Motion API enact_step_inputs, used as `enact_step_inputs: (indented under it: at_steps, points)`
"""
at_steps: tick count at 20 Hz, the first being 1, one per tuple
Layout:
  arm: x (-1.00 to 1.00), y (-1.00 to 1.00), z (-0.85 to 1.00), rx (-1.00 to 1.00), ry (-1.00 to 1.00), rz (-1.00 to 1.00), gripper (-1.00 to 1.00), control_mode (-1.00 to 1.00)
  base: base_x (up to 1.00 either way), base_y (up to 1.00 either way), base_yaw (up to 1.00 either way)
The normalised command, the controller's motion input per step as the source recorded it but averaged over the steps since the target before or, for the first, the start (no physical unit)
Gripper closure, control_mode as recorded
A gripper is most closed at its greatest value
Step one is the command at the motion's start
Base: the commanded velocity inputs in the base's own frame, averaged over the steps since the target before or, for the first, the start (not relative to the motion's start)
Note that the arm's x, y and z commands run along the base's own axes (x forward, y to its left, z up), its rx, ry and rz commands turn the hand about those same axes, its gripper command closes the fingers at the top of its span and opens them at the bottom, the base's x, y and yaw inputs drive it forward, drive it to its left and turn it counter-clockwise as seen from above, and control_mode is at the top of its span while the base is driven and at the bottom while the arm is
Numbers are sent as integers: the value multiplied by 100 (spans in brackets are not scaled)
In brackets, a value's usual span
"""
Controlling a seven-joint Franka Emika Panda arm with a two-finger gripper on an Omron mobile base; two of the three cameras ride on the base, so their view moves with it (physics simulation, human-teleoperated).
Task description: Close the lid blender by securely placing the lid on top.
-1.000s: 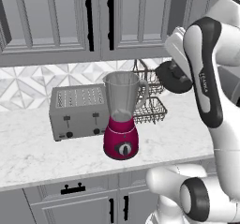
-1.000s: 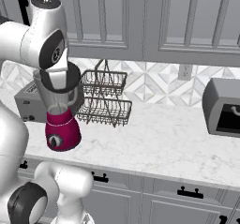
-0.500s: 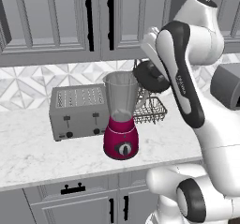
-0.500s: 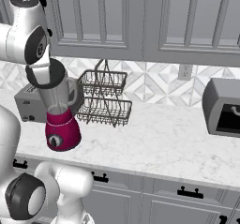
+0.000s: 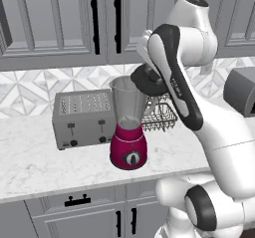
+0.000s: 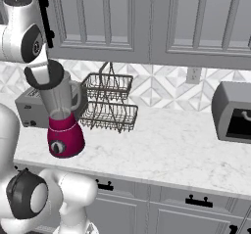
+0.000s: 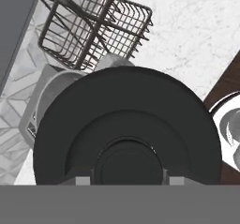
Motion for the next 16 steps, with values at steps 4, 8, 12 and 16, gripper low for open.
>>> enact_step_inputs:
  at_steps: [4,8,12,16]
  points:
    - [33,13,0,-1,0,5,100,-100,0,0,0]
    - [35,18,0,0,0,3,100,-100,0,0,0]
    - [35,24,1,0,0,1,100,-100,0,0,0]
    - [45,8,1,0,0,0,100,-100,0,0,0]
